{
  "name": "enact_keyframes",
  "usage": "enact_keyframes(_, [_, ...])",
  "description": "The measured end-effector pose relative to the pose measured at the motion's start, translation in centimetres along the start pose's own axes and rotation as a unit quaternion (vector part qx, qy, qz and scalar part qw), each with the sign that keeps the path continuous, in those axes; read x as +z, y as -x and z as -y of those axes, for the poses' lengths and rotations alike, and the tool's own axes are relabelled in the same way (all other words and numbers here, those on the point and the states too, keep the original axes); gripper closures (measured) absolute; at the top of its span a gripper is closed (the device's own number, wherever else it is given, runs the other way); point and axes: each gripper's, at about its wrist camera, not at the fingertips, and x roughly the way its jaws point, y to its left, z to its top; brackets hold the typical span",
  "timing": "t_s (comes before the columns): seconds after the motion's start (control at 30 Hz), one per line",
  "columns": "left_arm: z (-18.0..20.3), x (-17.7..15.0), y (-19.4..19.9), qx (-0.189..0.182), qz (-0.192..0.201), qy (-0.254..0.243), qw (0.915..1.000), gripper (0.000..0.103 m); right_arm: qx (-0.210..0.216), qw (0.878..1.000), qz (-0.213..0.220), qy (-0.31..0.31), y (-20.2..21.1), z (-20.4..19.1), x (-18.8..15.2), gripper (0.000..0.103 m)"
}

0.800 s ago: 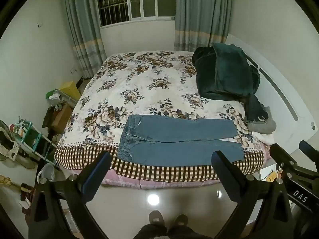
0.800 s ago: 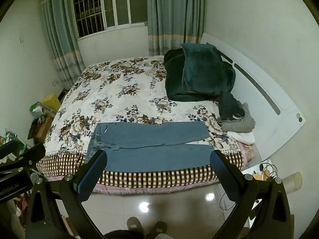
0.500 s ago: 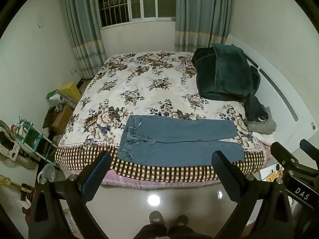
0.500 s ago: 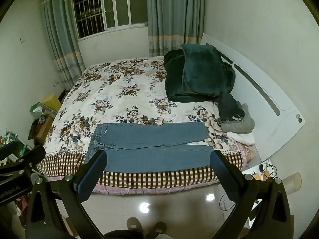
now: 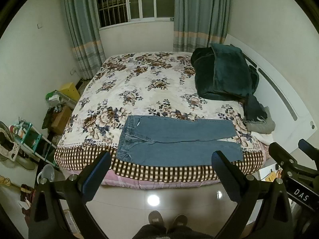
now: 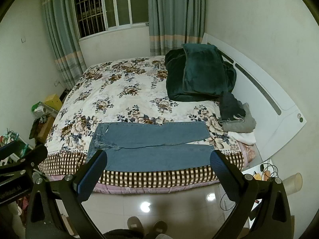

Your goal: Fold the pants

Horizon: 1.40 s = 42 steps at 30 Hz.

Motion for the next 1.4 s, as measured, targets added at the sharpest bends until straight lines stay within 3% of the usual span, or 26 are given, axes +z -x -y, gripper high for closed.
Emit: enact_keyframes(1.4, [2.1,2.2,0.4,0.002,0.018,0.002,0.9998,0.000,0.001,1.000,0.007,0.000,1.4,0.6,1.3,0.000])
